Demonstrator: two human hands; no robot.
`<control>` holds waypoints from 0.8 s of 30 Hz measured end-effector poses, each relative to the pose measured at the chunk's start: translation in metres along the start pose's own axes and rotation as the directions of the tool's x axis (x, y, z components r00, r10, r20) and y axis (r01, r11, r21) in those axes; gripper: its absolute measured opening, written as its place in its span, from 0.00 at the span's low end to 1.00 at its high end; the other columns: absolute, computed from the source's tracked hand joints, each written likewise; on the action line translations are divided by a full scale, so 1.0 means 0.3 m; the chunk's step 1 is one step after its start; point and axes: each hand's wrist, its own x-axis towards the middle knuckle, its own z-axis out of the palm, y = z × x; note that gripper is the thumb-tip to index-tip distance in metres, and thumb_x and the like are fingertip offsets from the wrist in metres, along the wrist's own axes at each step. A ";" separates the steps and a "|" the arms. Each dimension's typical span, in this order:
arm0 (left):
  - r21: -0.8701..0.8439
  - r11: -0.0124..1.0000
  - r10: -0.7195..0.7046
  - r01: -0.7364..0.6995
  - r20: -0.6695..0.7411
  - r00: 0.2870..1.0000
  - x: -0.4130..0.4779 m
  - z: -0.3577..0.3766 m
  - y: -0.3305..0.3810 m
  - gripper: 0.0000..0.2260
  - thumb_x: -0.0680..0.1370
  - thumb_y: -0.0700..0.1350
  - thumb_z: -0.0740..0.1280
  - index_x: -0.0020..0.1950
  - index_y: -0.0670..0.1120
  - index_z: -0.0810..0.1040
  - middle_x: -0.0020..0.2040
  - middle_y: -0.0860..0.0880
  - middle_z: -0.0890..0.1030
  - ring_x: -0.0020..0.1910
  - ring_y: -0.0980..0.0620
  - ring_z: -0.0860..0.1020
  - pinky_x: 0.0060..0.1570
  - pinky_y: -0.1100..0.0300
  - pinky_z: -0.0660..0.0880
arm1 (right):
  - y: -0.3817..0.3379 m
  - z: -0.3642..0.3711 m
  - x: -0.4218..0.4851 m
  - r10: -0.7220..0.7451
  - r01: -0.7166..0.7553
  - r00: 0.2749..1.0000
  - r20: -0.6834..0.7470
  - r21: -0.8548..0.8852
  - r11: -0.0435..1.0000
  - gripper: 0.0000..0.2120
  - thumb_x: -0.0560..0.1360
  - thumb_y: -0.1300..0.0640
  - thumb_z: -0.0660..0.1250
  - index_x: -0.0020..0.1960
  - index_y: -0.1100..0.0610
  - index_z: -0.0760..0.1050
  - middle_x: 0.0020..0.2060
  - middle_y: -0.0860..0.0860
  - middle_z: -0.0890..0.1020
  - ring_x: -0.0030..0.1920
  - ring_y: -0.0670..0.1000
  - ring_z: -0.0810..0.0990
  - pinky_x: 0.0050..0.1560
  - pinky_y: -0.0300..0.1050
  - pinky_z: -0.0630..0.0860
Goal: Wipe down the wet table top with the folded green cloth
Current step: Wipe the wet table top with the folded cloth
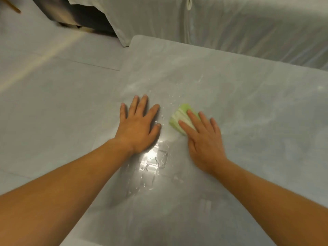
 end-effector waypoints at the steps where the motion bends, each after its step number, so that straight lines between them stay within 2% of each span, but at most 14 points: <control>1: 0.001 1.000 0.005 -0.005 -0.010 1.000 0.038 -0.015 -0.006 0.28 0.82 0.62 0.49 0.81 0.56 0.50 0.82 0.45 0.40 0.80 0.43 0.36 0.75 0.36 0.37 | 0.016 -0.005 0.070 0.060 -0.060 0.998 -0.014 0.007 0.998 0.26 0.76 0.54 0.52 0.73 0.44 0.68 0.78 0.50 0.63 0.77 0.61 0.60 0.75 0.63 0.55; 3: -0.003 1.000 0.014 -0.014 -0.026 1.000 0.109 -0.041 -0.018 0.28 0.82 0.62 0.49 0.81 0.56 0.50 0.82 0.45 0.40 0.80 0.43 0.37 0.75 0.36 0.37 | 0.027 -0.010 0.169 0.184 -0.182 0.982 -0.047 0.036 0.983 0.27 0.76 0.55 0.53 0.73 0.45 0.69 0.78 0.51 0.62 0.78 0.61 0.59 0.75 0.62 0.53; 5: -0.001 1.000 0.019 -0.019 -0.033 0.999 0.169 -0.062 -0.030 0.28 0.82 0.61 0.50 0.80 0.56 0.50 0.82 0.45 0.40 0.80 0.42 0.37 0.75 0.36 0.37 | 0.002 0.001 0.178 0.232 -0.229 0.970 -0.075 0.042 0.972 0.27 0.75 0.56 0.55 0.74 0.46 0.68 0.78 0.51 0.62 0.78 0.61 0.59 0.75 0.63 0.54; 7: 0.014 0.999 0.031 -0.030 -0.030 0.999 0.220 -0.076 -0.042 0.28 0.82 0.62 0.49 0.81 0.56 0.49 0.82 0.45 0.40 0.80 0.42 0.36 0.75 0.36 0.37 | -0.028 0.011 0.110 0.192 -0.190 0.979 -0.071 0.035 0.981 0.27 0.76 0.57 0.56 0.75 0.46 0.67 0.79 0.51 0.60 0.78 0.61 0.57 0.75 0.63 0.56; 10: 0.030 0.999 0.045 -0.044 -0.015 0.999 0.302 -0.100 -0.063 0.30 0.81 0.62 0.49 0.81 0.56 0.47 0.82 0.44 0.39 0.80 0.41 0.36 0.75 0.35 0.37 | 0.004 -0.001 0.033 0.041 -0.039 0.999 -0.032 0.048 0.998 0.26 0.78 0.56 0.57 0.75 0.45 0.67 0.79 0.50 0.61 0.79 0.59 0.57 0.75 0.63 0.57; 12: 0.026 0.999 0.038 -0.038 -0.009 0.999 0.349 -0.113 -0.081 0.30 0.81 0.63 0.49 0.81 0.56 0.46 0.82 0.44 0.39 0.80 0.40 0.36 0.75 0.35 0.37 | 0.064 -0.022 0.090 0.028 -0.028 1.000 -0.006 0.044 0.999 0.25 0.78 0.55 0.56 0.75 0.44 0.67 0.78 0.49 0.61 0.79 0.59 0.58 0.75 0.62 0.55; 15: 0.027 0.999 0.037 -0.038 0.007 0.999 0.383 -0.114 -0.095 0.31 0.81 0.64 0.48 0.81 0.57 0.46 0.82 0.45 0.39 0.80 0.40 0.36 0.75 0.34 0.38 | 0.127 -0.050 0.304 0.219 -0.219 0.974 -0.048 0.017 0.976 0.26 0.78 0.53 0.51 0.74 0.45 0.68 0.78 0.51 0.62 0.78 0.60 0.59 0.76 0.60 0.52; 17: 0.035 0.998 0.046 -0.045 -0.005 0.999 0.387 -0.113 -0.099 0.31 0.80 0.65 0.47 0.81 0.57 0.46 0.82 0.45 0.41 0.80 0.39 0.38 0.75 0.34 0.39 | 0.138 -0.067 0.469 0.347 -0.346 0.936 -0.058 0.030 0.938 0.26 0.78 0.53 0.50 0.75 0.45 0.66 0.79 0.51 0.59 0.79 0.60 0.56 0.77 0.59 0.49; 19: 0.032 0.998 0.056 -0.056 -0.013 0.998 0.392 -0.117 -0.104 0.30 0.80 0.66 0.47 0.81 0.58 0.48 0.82 0.44 0.43 0.80 0.38 0.40 0.75 0.33 0.40 | 0.117 -0.066 0.559 0.395 -0.394 0.917 -0.055 0.031 0.918 0.27 0.78 0.55 0.51 0.77 0.45 0.63 0.80 0.50 0.56 0.79 0.59 0.52 0.78 0.58 0.48; 21: 0.025 0.998 0.063 -0.062 -0.008 0.998 0.391 -0.122 -0.110 0.30 0.80 0.66 0.47 0.81 0.58 0.48 0.82 0.45 0.43 0.80 0.38 0.40 0.74 0.33 0.41 | 0.085 -0.055 0.540 0.326 -0.325 0.944 -0.053 0.025 0.945 0.28 0.77 0.55 0.51 0.77 0.45 0.63 0.80 0.51 0.55 0.79 0.60 0.52 0.77 0.59 0.49; 24: 0.019 0.997 0.072 -0.072 0.006 0.997 0.392 -0.124 -0.113 0.31 0.80 0.66 0.46 0.81 0.58 0.46 0.82 0.45 0.41 0.80 0.39 0.38 0.74 0.33 0.40 | 0.092 -0.044 0.428 0.097 -0.097 0.995 -0.005 0.003 0.995 0.26 0.79 0.54 0.53 0.76 0.46 0.65 0.79 0.50 0.59 0.79 0.59 0.56 0.76 0.60 0.54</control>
